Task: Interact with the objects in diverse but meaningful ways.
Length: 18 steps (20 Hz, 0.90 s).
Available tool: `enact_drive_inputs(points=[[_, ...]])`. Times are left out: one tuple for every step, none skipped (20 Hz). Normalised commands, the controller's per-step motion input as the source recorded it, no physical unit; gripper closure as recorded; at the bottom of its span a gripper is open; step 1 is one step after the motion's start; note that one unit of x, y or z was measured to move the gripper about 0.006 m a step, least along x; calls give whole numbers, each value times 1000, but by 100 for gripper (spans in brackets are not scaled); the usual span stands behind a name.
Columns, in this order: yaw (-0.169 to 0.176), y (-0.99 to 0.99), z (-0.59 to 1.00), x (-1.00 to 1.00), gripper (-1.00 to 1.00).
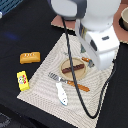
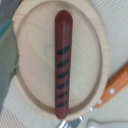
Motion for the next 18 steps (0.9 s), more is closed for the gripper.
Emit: enact_drive_inputs(points=[[0,146,117,-806,-100],[0,94,49,-889,-100],[0,23,0,-971,-100],[0,0,-6,-1000,-100],[0,0,-57,-1000,-100],[0,0,-123,-1000,-100],[0,-20,-166,-1000,-100],[-6,-49,-229,-1000,-100],[-18,-46,-254,-1000,-100],[-25,-40,-271,-1000,-100],[-26,-54,-291,-1000,-100],[-29,-77,-334,-1000,-100],[-31,-86,-357,-1000,-100],[-31,-91,-357,-1000,-100],[-30,-100,-369,-1000,-100],[-25,-126,-446,-1000,-100],[-21,-151,-483,-1000,-100],[-21,-151,-486,-1000,-100]])
